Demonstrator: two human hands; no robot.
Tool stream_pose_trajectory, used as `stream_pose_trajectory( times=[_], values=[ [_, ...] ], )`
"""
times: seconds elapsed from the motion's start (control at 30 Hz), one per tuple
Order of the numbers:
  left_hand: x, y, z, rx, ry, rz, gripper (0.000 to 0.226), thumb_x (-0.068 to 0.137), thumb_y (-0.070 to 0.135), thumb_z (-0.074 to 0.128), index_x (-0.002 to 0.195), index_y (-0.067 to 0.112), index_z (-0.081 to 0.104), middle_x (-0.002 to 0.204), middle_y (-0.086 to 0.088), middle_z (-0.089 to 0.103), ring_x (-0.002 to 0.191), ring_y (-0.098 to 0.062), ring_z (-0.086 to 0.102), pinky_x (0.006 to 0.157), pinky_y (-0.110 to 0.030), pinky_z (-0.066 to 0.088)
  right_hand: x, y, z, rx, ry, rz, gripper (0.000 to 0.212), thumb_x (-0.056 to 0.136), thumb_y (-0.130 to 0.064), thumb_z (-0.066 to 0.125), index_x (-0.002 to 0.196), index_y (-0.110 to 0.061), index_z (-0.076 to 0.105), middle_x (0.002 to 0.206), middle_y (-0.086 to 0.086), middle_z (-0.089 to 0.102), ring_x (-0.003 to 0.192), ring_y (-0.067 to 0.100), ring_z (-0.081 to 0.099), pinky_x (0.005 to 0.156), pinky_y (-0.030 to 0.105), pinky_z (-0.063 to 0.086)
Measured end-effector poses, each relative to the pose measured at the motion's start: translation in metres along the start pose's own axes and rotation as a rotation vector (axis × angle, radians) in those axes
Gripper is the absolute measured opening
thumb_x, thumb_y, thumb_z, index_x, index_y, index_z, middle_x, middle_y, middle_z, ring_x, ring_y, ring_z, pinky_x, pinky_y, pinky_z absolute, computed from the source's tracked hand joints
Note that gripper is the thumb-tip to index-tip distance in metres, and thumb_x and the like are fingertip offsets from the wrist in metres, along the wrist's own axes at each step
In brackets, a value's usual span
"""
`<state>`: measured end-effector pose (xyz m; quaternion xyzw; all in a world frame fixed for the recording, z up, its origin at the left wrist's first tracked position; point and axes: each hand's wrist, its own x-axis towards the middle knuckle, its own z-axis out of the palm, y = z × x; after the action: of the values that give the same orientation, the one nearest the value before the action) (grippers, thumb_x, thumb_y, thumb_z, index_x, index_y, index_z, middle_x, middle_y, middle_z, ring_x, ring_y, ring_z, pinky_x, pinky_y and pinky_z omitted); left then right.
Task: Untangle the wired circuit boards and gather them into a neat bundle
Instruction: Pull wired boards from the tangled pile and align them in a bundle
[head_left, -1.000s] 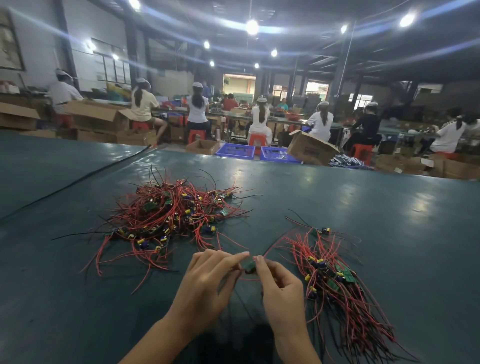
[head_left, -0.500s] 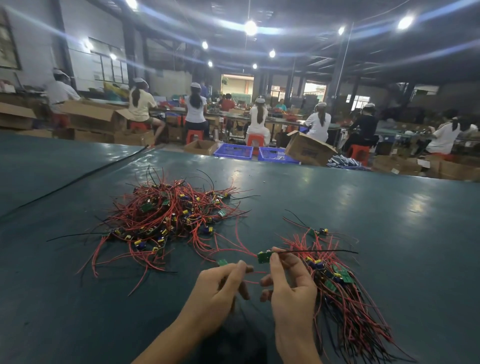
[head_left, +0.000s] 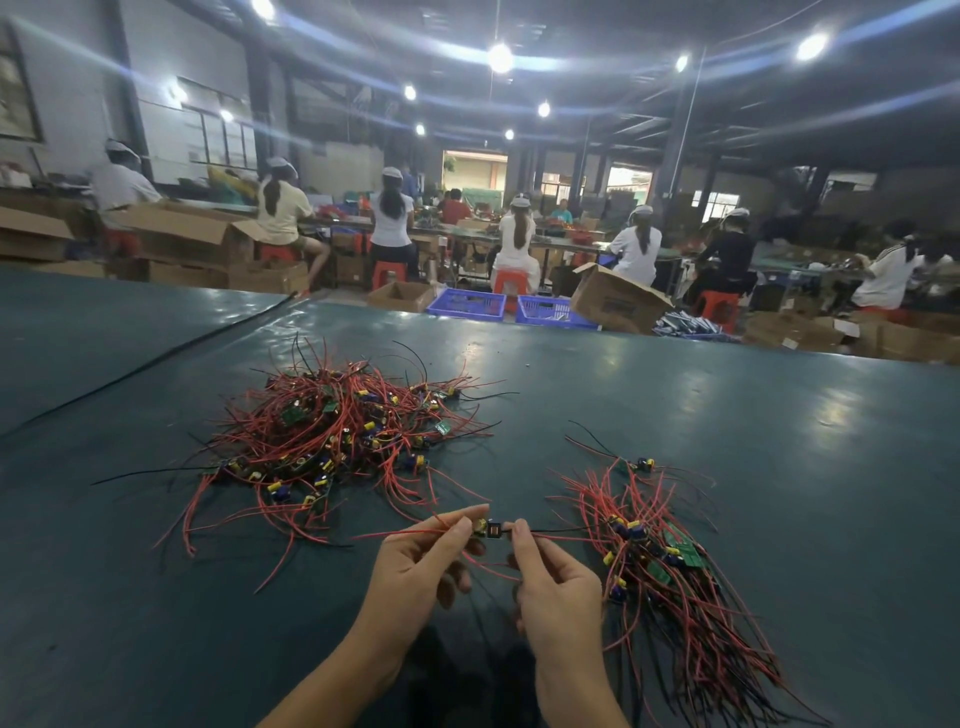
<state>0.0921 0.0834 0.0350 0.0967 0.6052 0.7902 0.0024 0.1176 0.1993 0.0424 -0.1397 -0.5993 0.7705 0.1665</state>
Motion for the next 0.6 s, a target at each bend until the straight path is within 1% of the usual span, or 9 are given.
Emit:
stream_pose_trajectory(
  times=[0.1,0.2,0.23,0.3,0.33,0.4,0.47,0.53,0.6],
  values=[
    [0.0006,0.0014,0.0009,-0.017,-0.02,-0.003,0.022,0.081,0.022,0.062,0.097,0.024,0.077,0.078,-0.006,0.069,0.054,-0.014,0.055,0.052,-0.023,0.042,0.0005,0.0017,0.0005,-0.006,-0.051,-0.034,0.028,0.092,-0.023,0.065,0.067,-0.019,0.078,0.045,-0.01,0.055,0.039,-0.002,0.046,0.049,0.013,0.035],
    [0.0019,0.001,0.002,-0.031,0.009,-0.038,0.037,0.073,0.037,0.065,0.106,0.023,0.072,0.082,-0.006,0.072,0.061,-0.017,0.058,0.056,-0.027,0.044,-0.0003,0.0022,0.002,-0.058,-0.078,-0.11,0.026,0.093,-0.019,0.064,0.071,-0.018,0.078,0.047,-0.011,0.057,0.042,-0.001,0.05,0.045,0.008,0.037],
    [0.0021,0.0006,0.002,-0.021,0.005,-0.059,0.044,0.07,0.043,0.066,0.107,0.021,0.072,0.083,-0.006,0.072,0.062,-0.018,0.059,0.057,-0.027,0.045,-0.0007,0.0018,0.0025,-0.068,-0.088,-0.134,0.025,0.093,-0.018,0.063,0.073,-0.019,0.078,0.053,-0.009,0.064,0.049,0.001,0.058,0.05,0.01,0.044],
    [0.0014,0.0017,0.0024,0.001,-0.047,-0.128,0.054,0.068,0.057,0.062,0.097,0.014,0.075,0.08,-0.011,0.071,0.059,-0.019,0.06,0.052,-0.024,0.047,-0.0019,0.0013,0.0034,-0.065,-0.116,-0.156,0.024,0.093,-0.017,0.062,0.076,-0.02,0.078,0.07,0.001,0.074,0.067,0.014,0.071,0.063,0.025,0.057],
    [0.001,0.0026,0.0028,0.0,-0.081,-0.174,0.058,0.068,0.062,0.058,0.088,0.011,0.077,0.076,-0.012,0.07,0.055,-0.017,0.061,0.049,-0.023,0.047,-0.0027,0.001,0.0036,-0.062,-0.133,-0.159,0.023,0.093,-0.017,0.062,0.078,-0.02,0.078,0.074,0.005,0.075,0.072,0.02,0.072,0.067,0.033,0.06],
    [0.0005,0.0035,0.0034,-0.004,-0.125,-0.229,0.058,0.07,0.064,0.053,0.07,0.011,0.077,0.066,-0.01,0.069,0.05,-0.016,0.062,0.046,-0.02,0.046,-0.004,0.0007,0.0043,-0.077,-0.158,-0.17,0.02,0.093,-0.015,0.06,0.082,-0.018,0.076,0.075,0.007,0.074,0.073,0.023,0.072,0.069,0.038,0.061],
    [0.0009,0.0029,0.0041,-0.009,-0.128,-0.226,0.053,0.075,0.059,0.054,0.064,0.012,0.076,0.064,-0.009,0.069,0.051,-0.015,0.064,0.047,-0.019,0.047,-0.0037,0.0007,0.0043,-0.09,-0.159,-0.175,0.019,0.094,-0.013,0.06,0.084,-0.016,0.076,0.076,0.006,0.074,0.073,0.021,0.072,0.07,0.036,0.061],
    [0.002,0.0009,0.0047,-0.032,-0.092,-0.174,0.045,0.079,0.05,0.058,0.073,0.011,0.077,0.07,-0.012,0.072,0.058,-0.018,0.067,0.05,-0.022,0.05,-0.0027,0.0014,0.0041,-0.111,-0.134,-0.178,0.018,0.094,-0.013,0.061,0.084,-0.017,0.076,0.08,0.006,0.074,0.073,0.019,0.07,0.067,0.027,0.059],
    [0.0033,-0.0004,0.0046,-0.019,-0.059,-0.093,0.043,0.078,0.047,0.061,0.079,0.007,0.076,0.074,-0.014,0.071,0.063,-0.022,0.064,0.055,-0.025,0.05,-0.0023,0.0035,0.0033,-0.147,-0.081,-0.189,0.015,0.093,-0.016,0.063,0.085,-0.017,0.076,0.086,0.006,0.072,0.061,0.011,0.063,0.059,0.017,0.052]
  ],
)
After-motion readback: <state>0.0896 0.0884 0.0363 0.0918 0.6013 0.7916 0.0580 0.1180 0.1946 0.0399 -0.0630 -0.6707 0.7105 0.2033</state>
